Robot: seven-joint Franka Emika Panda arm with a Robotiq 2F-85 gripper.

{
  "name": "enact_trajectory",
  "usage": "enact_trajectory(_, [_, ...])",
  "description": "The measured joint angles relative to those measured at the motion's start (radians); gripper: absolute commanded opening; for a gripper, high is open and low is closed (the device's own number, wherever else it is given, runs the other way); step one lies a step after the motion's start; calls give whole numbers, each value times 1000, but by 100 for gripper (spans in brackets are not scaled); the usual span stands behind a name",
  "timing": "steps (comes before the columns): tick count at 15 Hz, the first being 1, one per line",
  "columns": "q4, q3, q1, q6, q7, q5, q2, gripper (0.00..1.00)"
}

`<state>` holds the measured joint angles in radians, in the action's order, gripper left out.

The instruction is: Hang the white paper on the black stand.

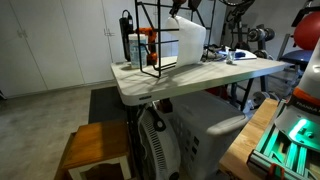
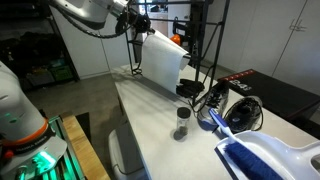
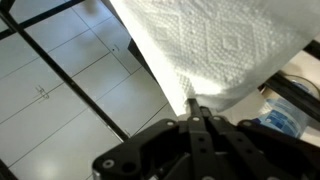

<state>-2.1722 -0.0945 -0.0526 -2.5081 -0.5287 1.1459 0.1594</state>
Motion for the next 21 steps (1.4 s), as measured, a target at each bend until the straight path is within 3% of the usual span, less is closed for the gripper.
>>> enact_trajectory(3, [58, 0, 8, 2, 5, 117, -49, 1])
enact_trajectory(12, [68, 2, 8, -4, 14, 120, -56, 0])
enact_trajectory(20, [59, 35, 13, -181, 176, 121, -82, 0])
enact_trajectory(21, [55, 37, 13, -181, 209, 103, -84, 26])
